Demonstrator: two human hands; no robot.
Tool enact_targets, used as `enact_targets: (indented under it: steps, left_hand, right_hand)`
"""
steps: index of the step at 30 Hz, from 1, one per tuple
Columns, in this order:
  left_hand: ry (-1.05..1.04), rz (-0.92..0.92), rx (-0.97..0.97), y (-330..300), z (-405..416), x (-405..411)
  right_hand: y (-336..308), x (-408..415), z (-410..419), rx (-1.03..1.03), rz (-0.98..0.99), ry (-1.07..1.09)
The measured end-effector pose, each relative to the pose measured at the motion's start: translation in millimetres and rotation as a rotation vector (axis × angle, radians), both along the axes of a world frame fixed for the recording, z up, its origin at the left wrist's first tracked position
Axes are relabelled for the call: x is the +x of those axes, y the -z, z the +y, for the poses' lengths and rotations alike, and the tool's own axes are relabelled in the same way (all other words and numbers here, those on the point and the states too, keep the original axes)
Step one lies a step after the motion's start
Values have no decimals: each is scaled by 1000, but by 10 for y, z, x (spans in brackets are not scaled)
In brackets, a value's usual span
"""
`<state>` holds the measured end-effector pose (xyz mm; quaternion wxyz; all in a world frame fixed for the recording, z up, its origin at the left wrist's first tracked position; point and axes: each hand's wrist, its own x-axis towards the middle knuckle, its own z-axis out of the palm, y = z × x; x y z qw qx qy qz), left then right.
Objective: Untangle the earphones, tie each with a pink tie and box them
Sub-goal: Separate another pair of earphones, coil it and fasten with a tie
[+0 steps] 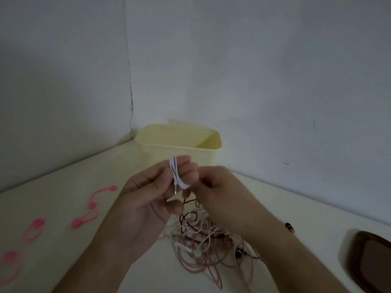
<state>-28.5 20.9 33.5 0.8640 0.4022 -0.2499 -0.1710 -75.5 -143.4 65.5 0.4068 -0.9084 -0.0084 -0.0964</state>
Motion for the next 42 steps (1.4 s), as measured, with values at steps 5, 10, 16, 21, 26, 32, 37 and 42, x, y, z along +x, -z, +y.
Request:
enact_targets:
  steps: [5, 10, 16, 21, 26, 32, 37, 42]
  left_hand:
    - [-324, -178, 276, 24, -56, 51]
    - [-355, -309, 509, 62, -71, 42]
    - [-77, -80, 223, 22, -54, -31]
    - [-82, -35, -21, -24, -41, 15]
    - [-318, -208, 143, 18, -14, 105]
    - [-429, -373, 387, 148, -88, 147]
    - [-672, -570, 539, 176, -118, 103]
    - [-762, -445, 380, 139, -89, 156]
  right_hand:
    - [-49, -33, 77, -229, 89, -91]
    - [-200, -93, -88, -102, -77, 4]
    - [-175, -87, -156, 98, -130, 17]
    - [-84, -32, -70, -22, -10, -49]
    - [-102, -45, -24, -4, 81, -142]
    - [-238, -147, -172, 294, 14, -119]
    - [-260, -160, -214, 545, -6, -262]
    - [-187, -110, -190, 631, -17, -423]
